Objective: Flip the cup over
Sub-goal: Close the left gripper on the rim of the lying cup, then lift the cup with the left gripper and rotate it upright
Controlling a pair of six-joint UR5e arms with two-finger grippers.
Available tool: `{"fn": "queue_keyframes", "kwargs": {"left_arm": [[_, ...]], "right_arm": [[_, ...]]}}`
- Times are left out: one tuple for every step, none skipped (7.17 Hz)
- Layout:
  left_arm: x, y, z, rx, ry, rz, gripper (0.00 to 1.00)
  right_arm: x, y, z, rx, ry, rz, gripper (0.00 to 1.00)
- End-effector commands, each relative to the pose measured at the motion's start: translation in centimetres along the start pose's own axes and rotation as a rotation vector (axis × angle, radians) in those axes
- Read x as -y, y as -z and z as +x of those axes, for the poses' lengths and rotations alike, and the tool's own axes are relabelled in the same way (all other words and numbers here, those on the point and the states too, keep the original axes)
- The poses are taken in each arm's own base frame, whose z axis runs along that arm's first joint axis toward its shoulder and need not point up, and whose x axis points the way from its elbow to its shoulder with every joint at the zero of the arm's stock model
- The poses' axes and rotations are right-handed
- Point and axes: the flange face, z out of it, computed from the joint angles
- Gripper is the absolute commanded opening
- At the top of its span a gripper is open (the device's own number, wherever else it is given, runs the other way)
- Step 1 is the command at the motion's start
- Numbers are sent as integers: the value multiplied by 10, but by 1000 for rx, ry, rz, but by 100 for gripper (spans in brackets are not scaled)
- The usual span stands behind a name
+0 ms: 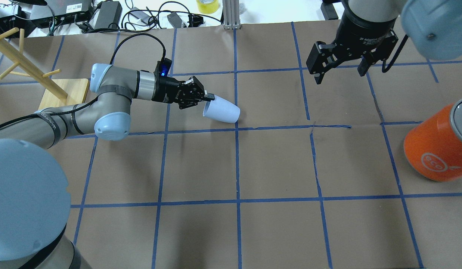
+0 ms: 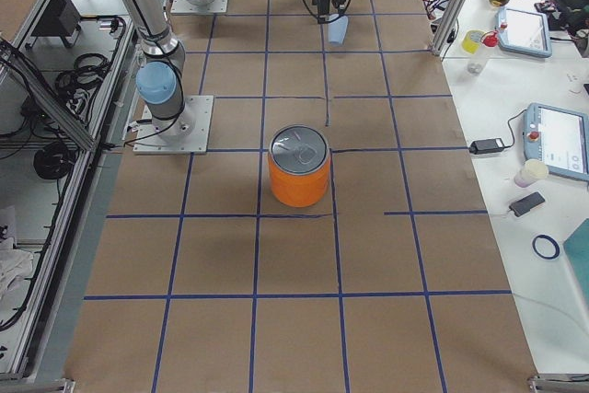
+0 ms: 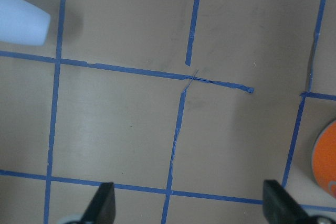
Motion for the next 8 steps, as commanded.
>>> {"fn": "queue_keyframes", "kwargs": {"left_arm": [[13, 30, 48, 145, 36, 113, 0], [9, 37, 54, 252, 31, 145, 0], [10, 52, 62, 364, -31, 199, 0], [11, 68, 71, 468, -79, 209, 0], [13, 86, 76, 614, -137, 153, 0], [15, 107, 80, 784, -193, 81, 0], [20, 120, 73, 952, -277, 27, 0], [30, 125, 64, 1033, -373, -16, 0]], "right_arm": [[0, 0, 1, 1, -1, 0, 100], [0, 0, 1, 1, -1, 1, 100], [0, 0, 0, 1, -1, 0, 100], [0, 0, 1, 1, -1, 1, 100], [1, -1, 1, 1, -1, -2, 100], [0, 0, 1, -1, -1, 0, 100], [0, 0, 1, -1, -1, 0, 100], [0, 0, 1, -1, -1, 0, 100]]}}
